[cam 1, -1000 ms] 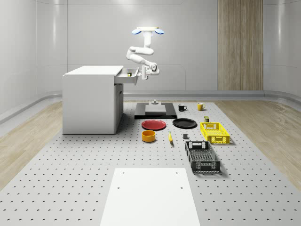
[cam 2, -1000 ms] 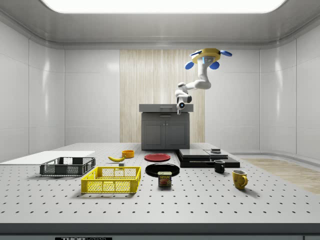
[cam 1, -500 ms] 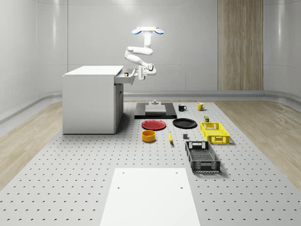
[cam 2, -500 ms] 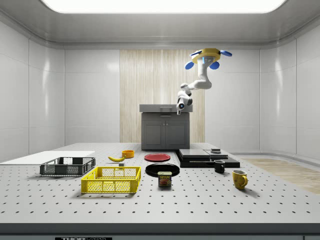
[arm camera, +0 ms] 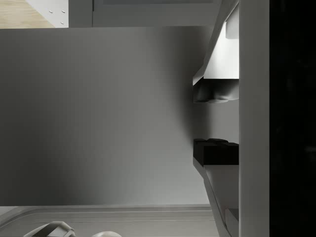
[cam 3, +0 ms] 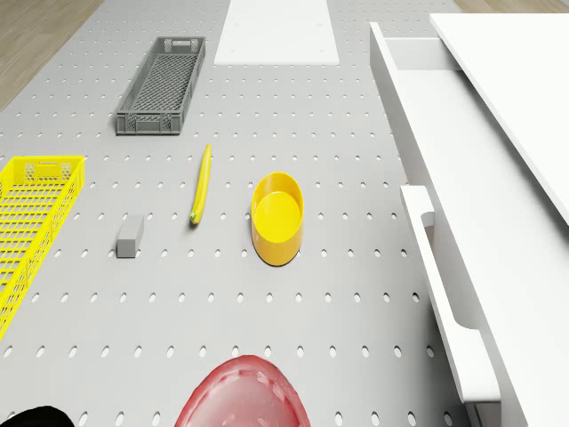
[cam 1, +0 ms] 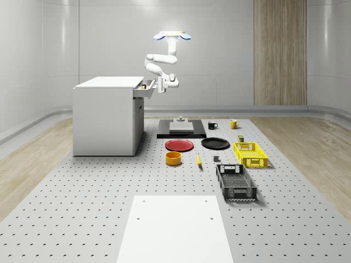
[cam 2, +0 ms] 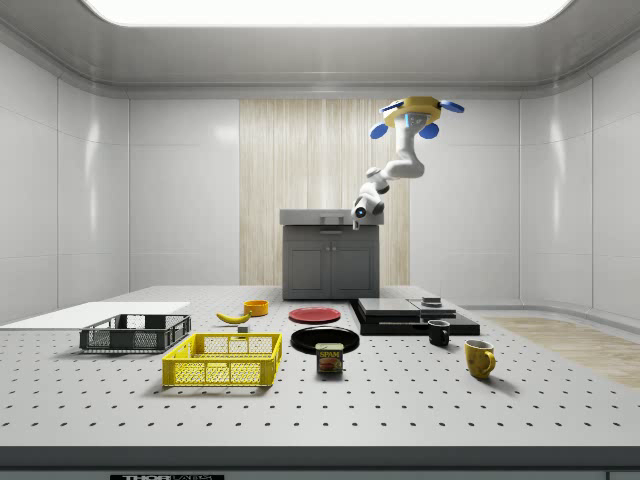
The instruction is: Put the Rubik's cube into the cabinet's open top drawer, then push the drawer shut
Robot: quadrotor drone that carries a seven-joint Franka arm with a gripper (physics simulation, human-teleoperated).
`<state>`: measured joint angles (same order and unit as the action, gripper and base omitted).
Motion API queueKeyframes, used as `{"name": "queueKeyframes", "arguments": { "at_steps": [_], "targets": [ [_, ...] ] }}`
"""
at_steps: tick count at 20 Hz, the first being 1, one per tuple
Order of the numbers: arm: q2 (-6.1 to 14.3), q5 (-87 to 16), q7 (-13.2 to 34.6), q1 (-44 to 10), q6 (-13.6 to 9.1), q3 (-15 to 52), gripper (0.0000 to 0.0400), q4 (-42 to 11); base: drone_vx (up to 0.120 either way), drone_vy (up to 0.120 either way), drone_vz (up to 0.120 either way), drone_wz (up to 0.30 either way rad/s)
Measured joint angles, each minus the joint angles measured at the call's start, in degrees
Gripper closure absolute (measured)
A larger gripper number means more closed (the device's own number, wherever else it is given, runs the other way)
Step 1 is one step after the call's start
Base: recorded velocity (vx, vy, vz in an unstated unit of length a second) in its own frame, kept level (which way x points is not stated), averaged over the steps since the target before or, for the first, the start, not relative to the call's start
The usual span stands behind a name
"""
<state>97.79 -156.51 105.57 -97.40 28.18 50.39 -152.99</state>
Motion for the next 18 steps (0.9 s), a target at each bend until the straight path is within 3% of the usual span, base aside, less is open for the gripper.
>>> {"name": "queueKeyframes", "arguments": {
  "at_steps": [2, 8, 18],
  "targets": [
    [0.4, -1.0, 3.4, 0.8, 1.0, -2.0, 0.0295, -0.1, 0.0, 0.0, 0.0, 0.0],
    [0.4, -5.9, -3.4, 2.9, 4.2, -1.8, 0.0295, 2.2, 0.0, 0.0, 0.0, 0.0],
    [0.3, -7.2, -6.2, 1.9, 10.0, -2.1, 0.0295, 8.9, 0.0, 0.0, 0.0, 0.0]
  ]
}}
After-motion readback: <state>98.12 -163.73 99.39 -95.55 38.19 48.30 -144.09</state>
